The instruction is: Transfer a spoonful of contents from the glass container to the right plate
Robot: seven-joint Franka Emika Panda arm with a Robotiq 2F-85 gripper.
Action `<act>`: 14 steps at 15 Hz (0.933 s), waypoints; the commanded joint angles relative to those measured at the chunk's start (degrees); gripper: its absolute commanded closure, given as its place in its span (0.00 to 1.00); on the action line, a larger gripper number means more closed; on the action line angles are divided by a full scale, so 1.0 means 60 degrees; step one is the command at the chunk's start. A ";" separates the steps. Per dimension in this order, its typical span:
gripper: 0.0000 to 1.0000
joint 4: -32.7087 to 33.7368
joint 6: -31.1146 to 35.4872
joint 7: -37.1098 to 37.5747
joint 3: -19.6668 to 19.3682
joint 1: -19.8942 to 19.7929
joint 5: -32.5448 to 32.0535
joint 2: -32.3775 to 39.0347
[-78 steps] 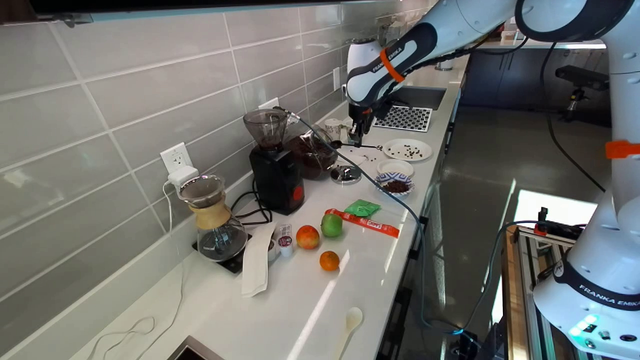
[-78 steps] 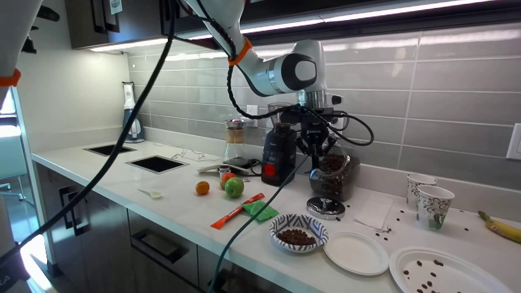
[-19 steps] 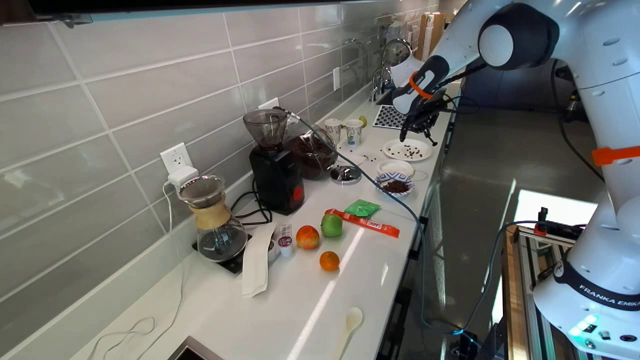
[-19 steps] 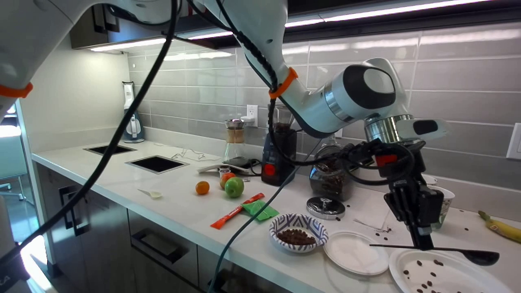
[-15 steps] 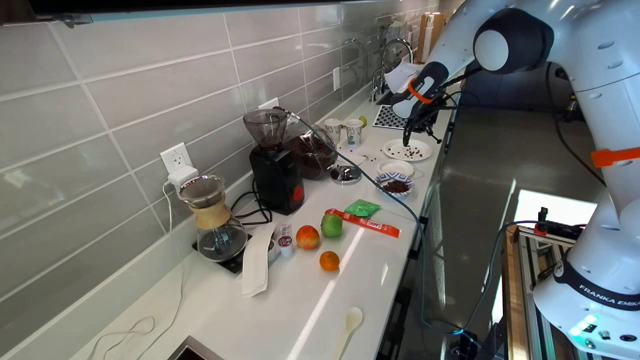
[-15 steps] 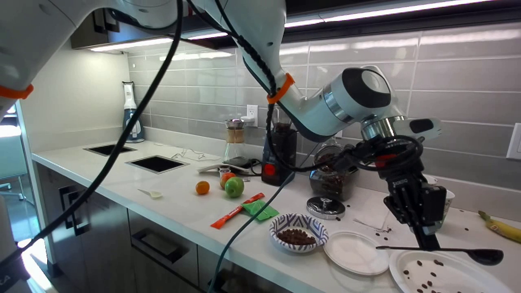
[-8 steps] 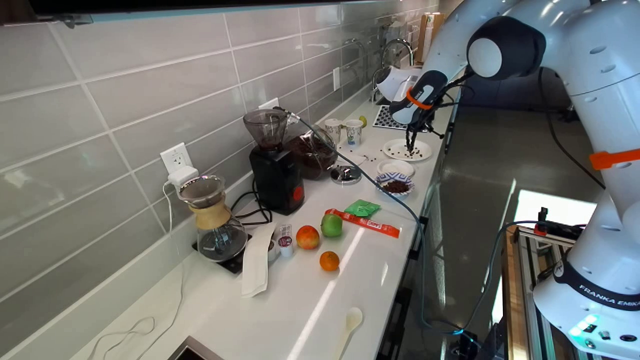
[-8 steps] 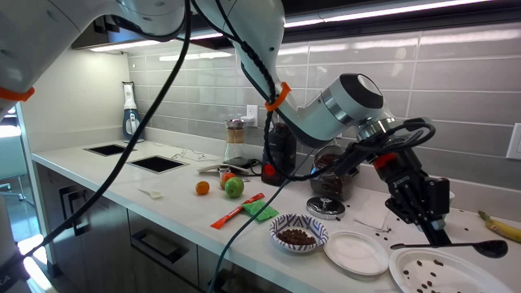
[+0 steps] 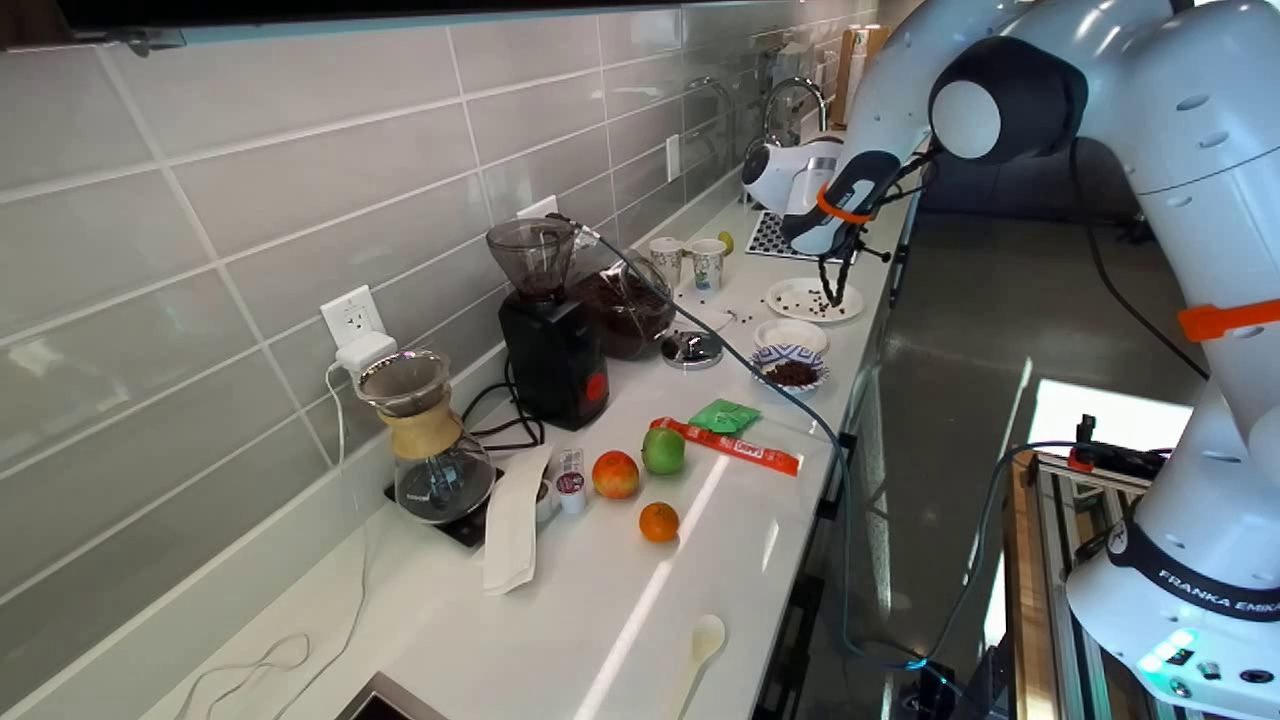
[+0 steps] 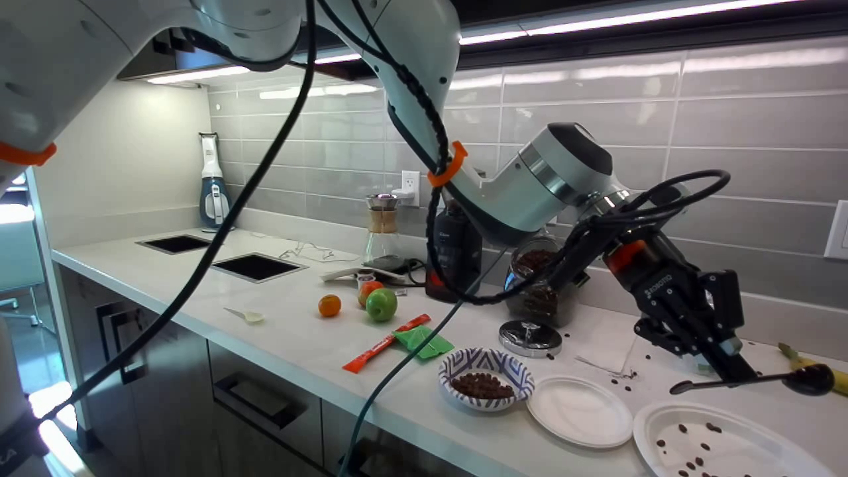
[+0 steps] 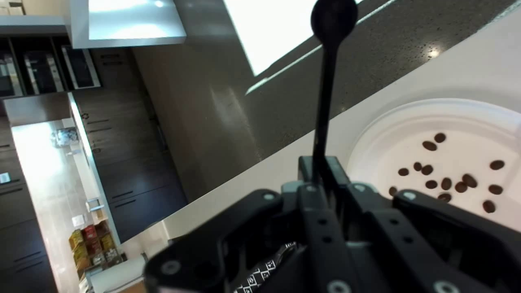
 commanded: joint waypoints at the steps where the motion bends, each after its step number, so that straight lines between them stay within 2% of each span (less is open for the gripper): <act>1: 0.98 0.0151 -0.0204 0.0026 0.0105 -0.0003 -0.1013 0.0095; 6: 0.98 0.0057 -0.0513 -0.0496 0.0472 -0.0078 -0.1938 -0.0019; 14: 0.98 -0.0085 -0.2148 -0.0823 0.0881 -0.0105 -0.3790 0.0089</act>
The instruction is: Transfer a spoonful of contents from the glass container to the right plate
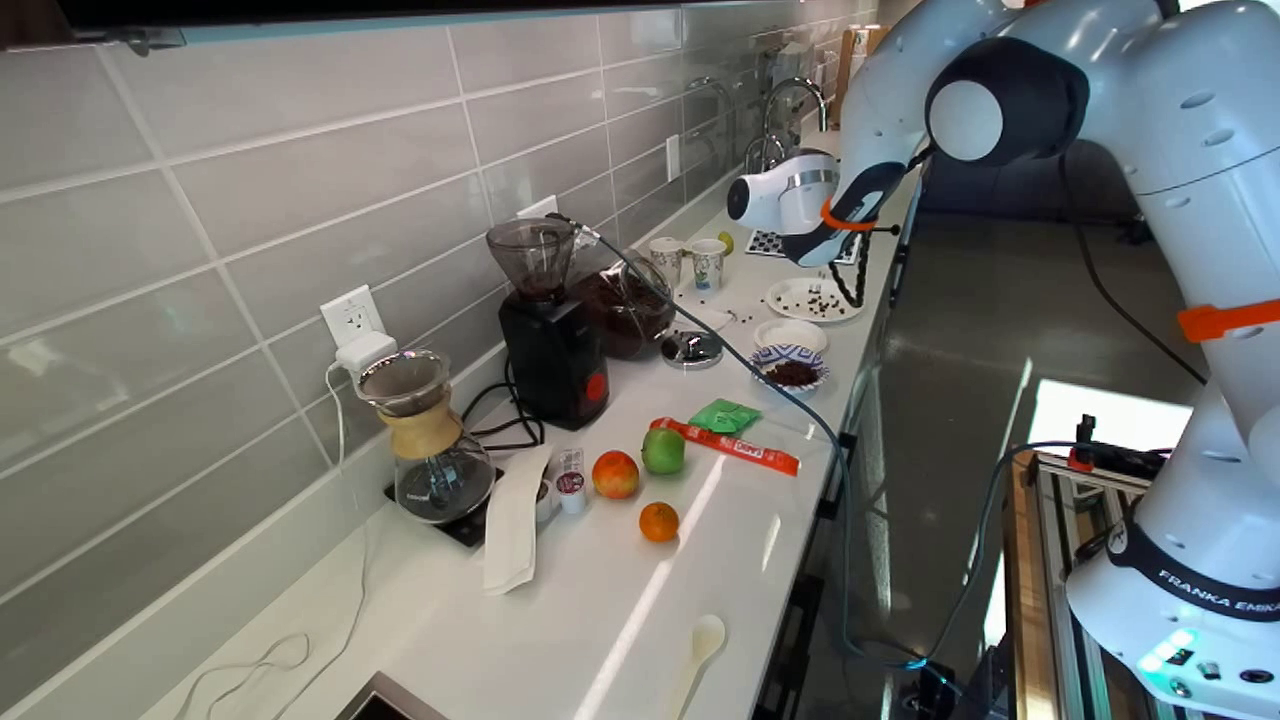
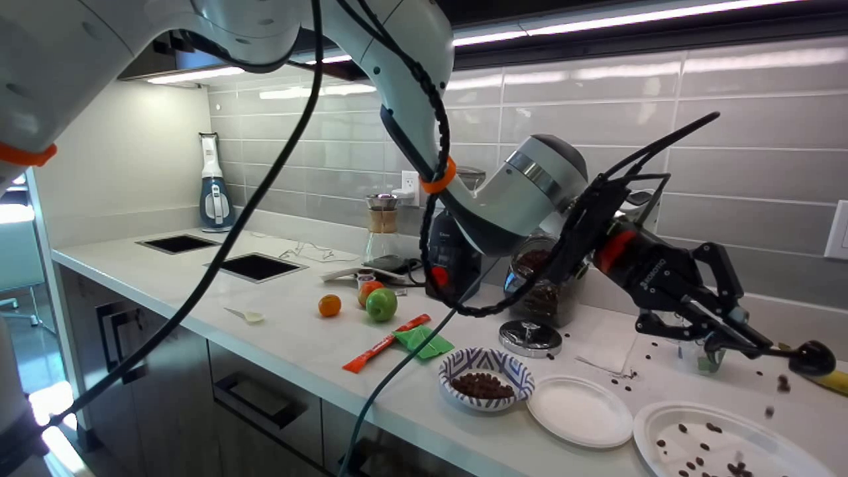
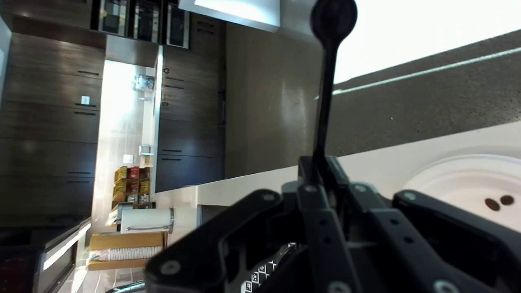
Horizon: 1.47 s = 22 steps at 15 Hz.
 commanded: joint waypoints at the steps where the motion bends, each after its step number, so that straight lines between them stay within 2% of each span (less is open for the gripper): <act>1: 0.98 -0.0134 -0.0641 -0.0109 0.0272 -0.0143 -0.1057 0.0025; 12: 0.98 -0.0497 -0.1201 -0.0067 0.0864 -0.0428 -0.3431 -0.0012; 22: 0.98 -0.0796 -0.1300 -0.0080 0.1148 -0.0705 -0.4756 -0.0090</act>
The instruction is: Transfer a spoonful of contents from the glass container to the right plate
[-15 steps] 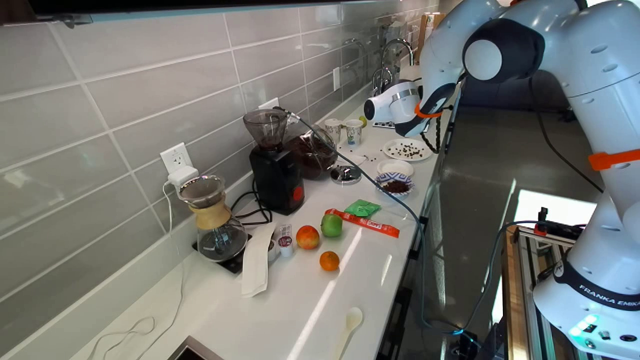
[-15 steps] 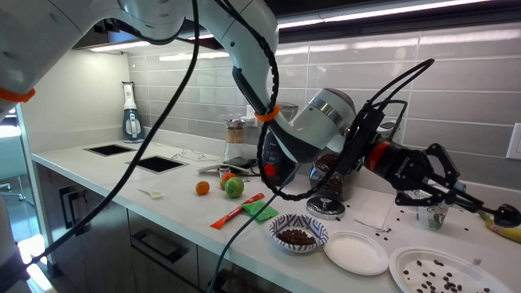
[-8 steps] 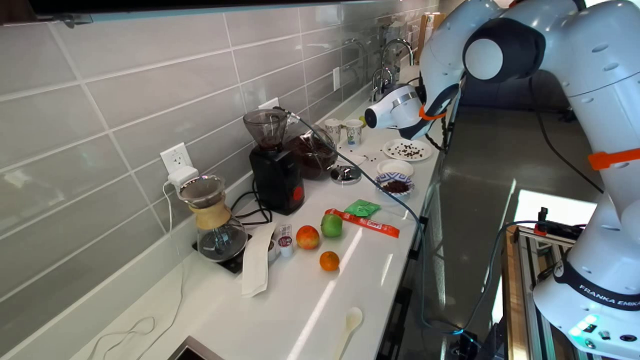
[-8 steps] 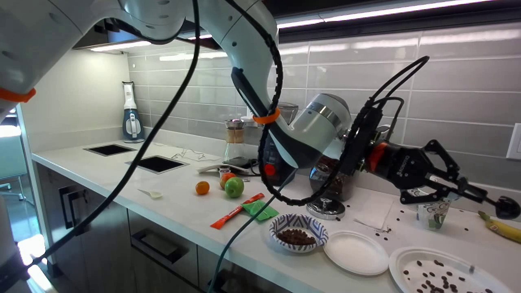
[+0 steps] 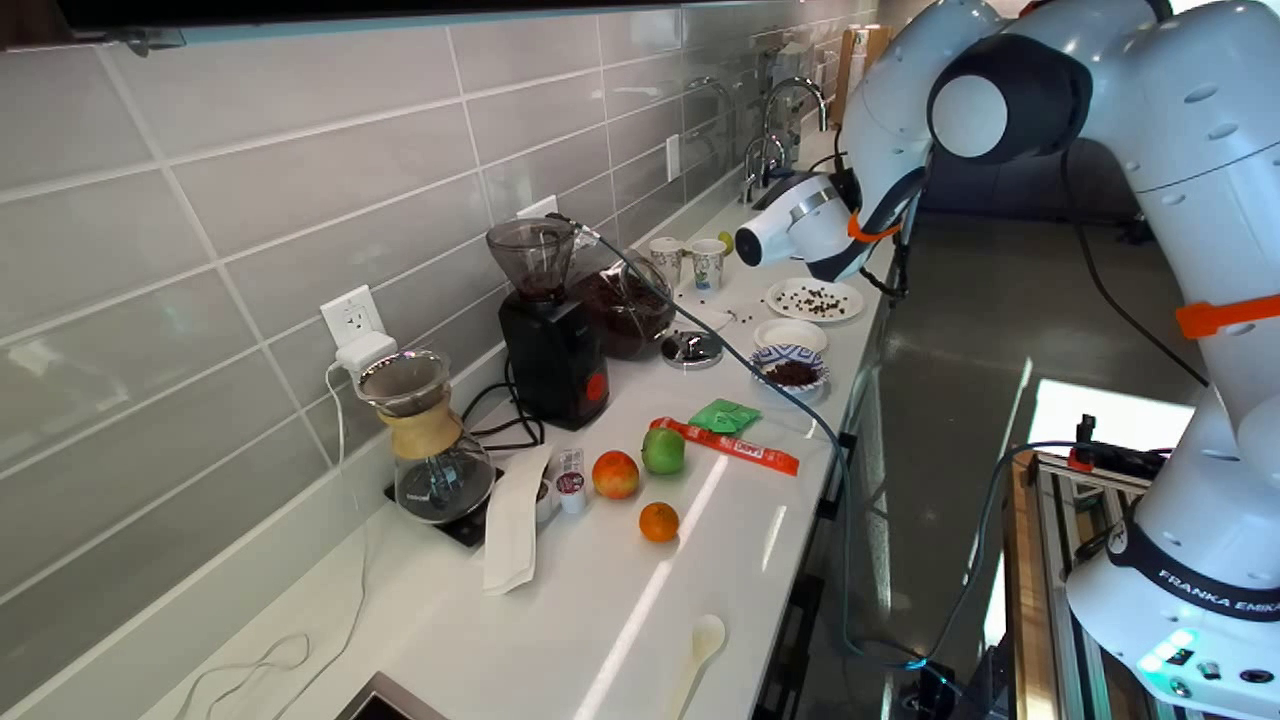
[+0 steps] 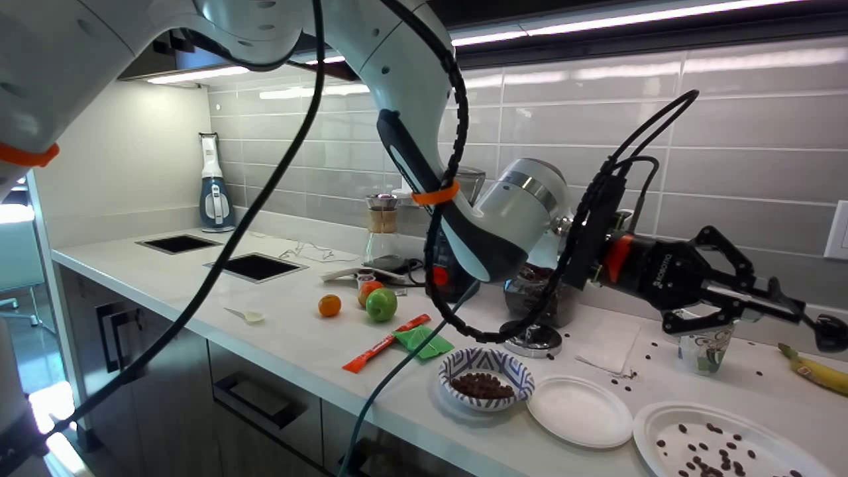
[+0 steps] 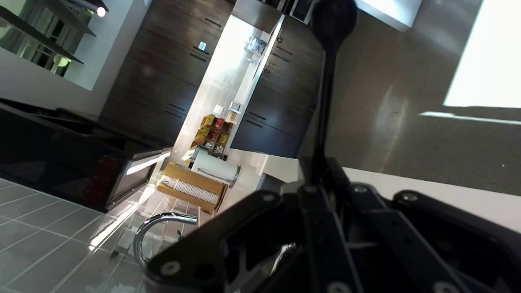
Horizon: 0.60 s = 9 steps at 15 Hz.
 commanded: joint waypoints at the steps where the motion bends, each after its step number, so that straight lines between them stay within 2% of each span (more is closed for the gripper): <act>1: 0.98 -0.0260 -0.0300 -0.0048 0.0285 -0.0199 -0.0548 -0.0120; 9: 0.98 -0.0363 -0.0305 -0.0068 0.0355 -0.0271 -0.1027 -0.0152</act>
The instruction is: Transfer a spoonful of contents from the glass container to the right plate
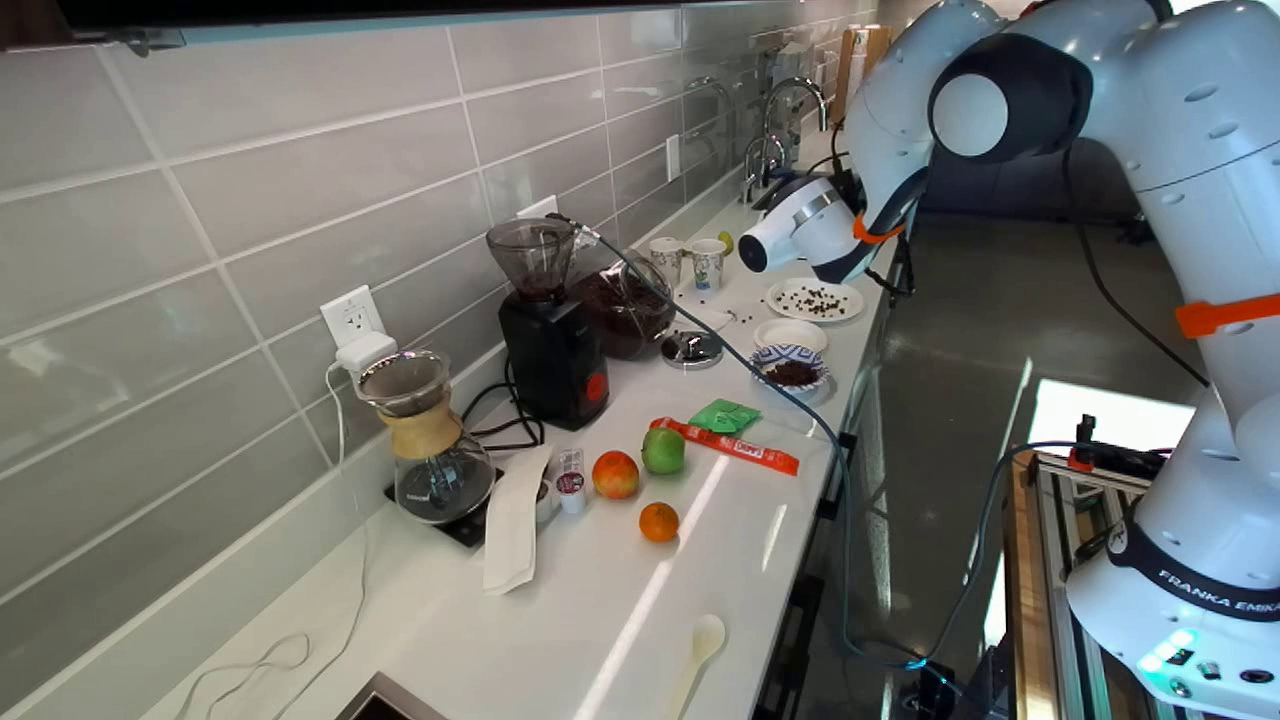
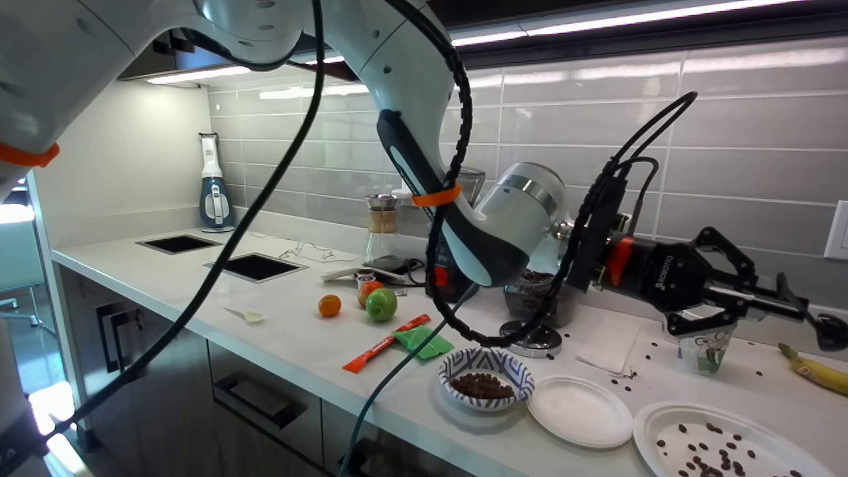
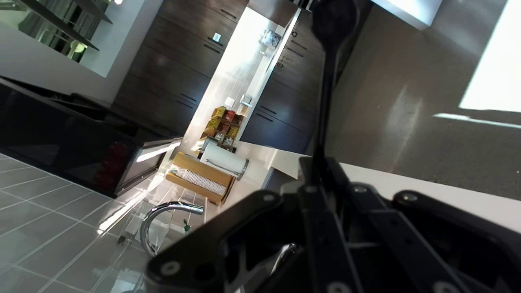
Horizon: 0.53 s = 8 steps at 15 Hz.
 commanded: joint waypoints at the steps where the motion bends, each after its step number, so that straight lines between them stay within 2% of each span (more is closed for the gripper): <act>1: 0.98 -0.0265 -0.0297 -0.0066 0.0240 -0.0165 -0.0526 -0.0150; 5: 0.98 -0.0407 -0.0181 -0.0159 0.0245 -0.0222 -0.1141 -0.0211; 8: 0.98 -0.0329 -0.0177 -0.0046 0.0473 -0.0386 -0.0783 -0.0262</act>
